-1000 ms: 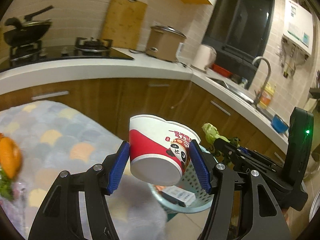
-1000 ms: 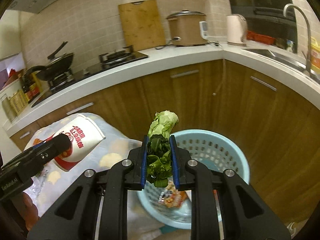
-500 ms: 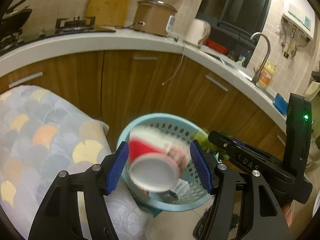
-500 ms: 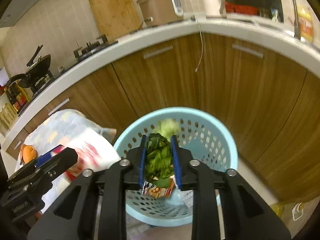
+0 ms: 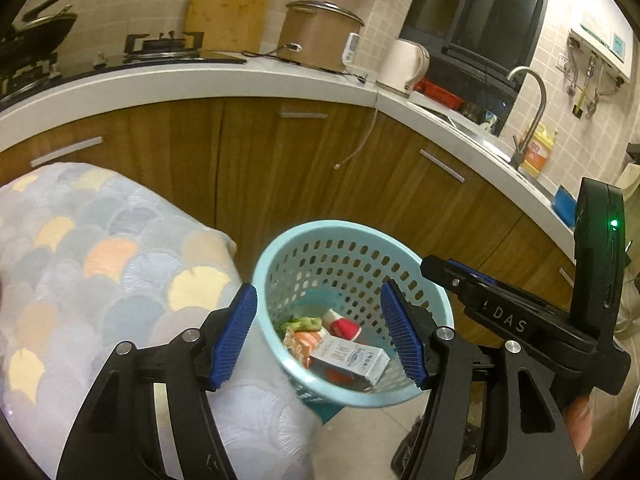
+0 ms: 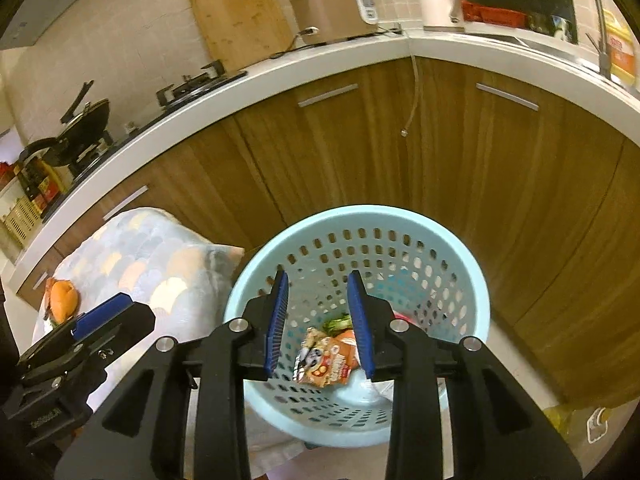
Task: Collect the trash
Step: 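Move both tools back over the table toward the orange peel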
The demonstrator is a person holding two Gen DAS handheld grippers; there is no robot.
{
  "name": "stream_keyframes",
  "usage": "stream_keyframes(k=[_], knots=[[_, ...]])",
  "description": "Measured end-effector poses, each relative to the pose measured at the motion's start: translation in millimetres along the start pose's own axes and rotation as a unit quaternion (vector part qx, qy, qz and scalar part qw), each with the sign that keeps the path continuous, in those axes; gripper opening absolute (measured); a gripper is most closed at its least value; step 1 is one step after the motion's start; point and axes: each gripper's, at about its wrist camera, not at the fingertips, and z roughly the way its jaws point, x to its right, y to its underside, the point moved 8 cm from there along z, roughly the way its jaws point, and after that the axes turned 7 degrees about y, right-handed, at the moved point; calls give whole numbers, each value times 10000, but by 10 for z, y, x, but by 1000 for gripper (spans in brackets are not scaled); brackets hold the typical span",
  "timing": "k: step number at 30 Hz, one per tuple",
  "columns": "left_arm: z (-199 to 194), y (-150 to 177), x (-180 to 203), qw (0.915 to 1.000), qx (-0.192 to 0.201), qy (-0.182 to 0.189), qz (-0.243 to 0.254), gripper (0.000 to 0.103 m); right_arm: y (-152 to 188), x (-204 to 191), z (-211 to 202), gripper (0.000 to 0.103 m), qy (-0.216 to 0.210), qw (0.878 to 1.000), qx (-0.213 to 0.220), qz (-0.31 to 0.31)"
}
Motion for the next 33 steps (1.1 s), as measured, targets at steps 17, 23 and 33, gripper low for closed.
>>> stream_keyframes(k=[17, 23, 33], knots=[[-1442, -153, -1014, 9888, 997, -874, -692, 57, 16, -1579, -299, 28, -1070, 9872, 330, -1138], [-1919, -77, -1451, 9788, 1225, -1309, -987, 57, 186, -2284, -305, 28, -1490, 9763, 268, -1547], [-2377, 119, -2424, 9673, 884, -1906, -1422, 62, 521, -3178, -209, 28, -1964, 9581, 45, -2086]])
